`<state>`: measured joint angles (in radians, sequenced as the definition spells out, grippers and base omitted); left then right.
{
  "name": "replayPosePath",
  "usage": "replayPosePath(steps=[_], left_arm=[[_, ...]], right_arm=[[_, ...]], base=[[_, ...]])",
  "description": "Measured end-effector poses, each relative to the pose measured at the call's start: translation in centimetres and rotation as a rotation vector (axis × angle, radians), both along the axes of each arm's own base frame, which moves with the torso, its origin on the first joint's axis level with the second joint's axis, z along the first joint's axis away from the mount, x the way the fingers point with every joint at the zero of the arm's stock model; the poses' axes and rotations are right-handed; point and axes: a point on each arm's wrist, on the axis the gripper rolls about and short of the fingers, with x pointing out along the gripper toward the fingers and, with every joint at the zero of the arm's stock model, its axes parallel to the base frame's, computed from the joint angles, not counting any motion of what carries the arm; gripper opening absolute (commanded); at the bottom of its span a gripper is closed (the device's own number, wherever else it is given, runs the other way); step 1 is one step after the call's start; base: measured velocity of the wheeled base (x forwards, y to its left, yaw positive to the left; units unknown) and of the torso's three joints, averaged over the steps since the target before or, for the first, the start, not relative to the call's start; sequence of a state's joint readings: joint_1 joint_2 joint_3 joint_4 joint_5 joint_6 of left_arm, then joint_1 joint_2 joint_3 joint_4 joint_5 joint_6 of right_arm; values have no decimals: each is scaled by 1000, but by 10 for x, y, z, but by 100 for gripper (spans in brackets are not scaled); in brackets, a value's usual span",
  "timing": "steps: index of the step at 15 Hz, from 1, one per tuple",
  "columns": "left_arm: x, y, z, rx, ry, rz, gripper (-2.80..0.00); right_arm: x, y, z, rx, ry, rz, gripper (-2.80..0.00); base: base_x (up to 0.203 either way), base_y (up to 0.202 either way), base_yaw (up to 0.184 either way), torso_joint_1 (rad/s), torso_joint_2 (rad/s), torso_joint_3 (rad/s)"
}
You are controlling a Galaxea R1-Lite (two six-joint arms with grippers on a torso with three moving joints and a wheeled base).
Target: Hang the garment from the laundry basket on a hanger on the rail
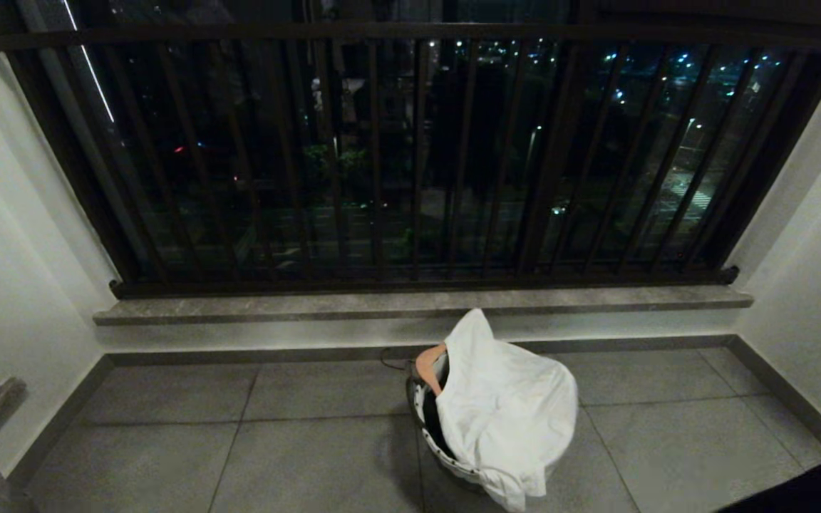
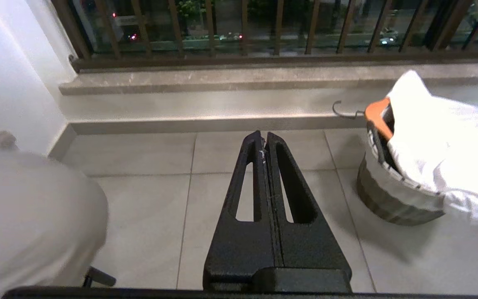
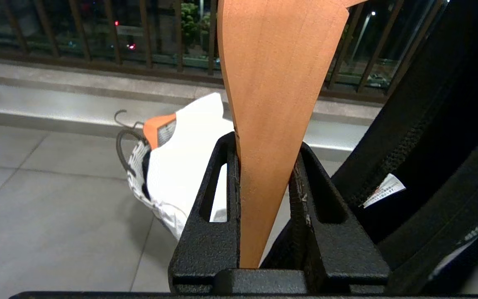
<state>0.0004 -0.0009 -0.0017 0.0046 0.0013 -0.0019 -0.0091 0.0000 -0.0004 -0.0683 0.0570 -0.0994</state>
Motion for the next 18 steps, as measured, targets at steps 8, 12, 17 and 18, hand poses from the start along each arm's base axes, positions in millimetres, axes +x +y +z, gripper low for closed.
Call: replayPosePath(steps=[8,12,17,18], left_arm=[[0,0,0,-2,1,-1,-280],[0,0,0,-2,0,-2,-280],[0,0,0,-2,0,-2,-280],[0,0,0,-3,0,-2,-280]], right_arm=[[0,0,0,-2,0,0,-280],[0,0,0,-3,0,0,-280],[0,0,0,-3,0,0,-280],[0,0,0,-3,0,0,-280]], base=[[0,0,0,174,-496,-327],[0,0,0,214,-540,-324],[0,0,0,249,-584,-340],[0,0,0,273,-626,-352]])
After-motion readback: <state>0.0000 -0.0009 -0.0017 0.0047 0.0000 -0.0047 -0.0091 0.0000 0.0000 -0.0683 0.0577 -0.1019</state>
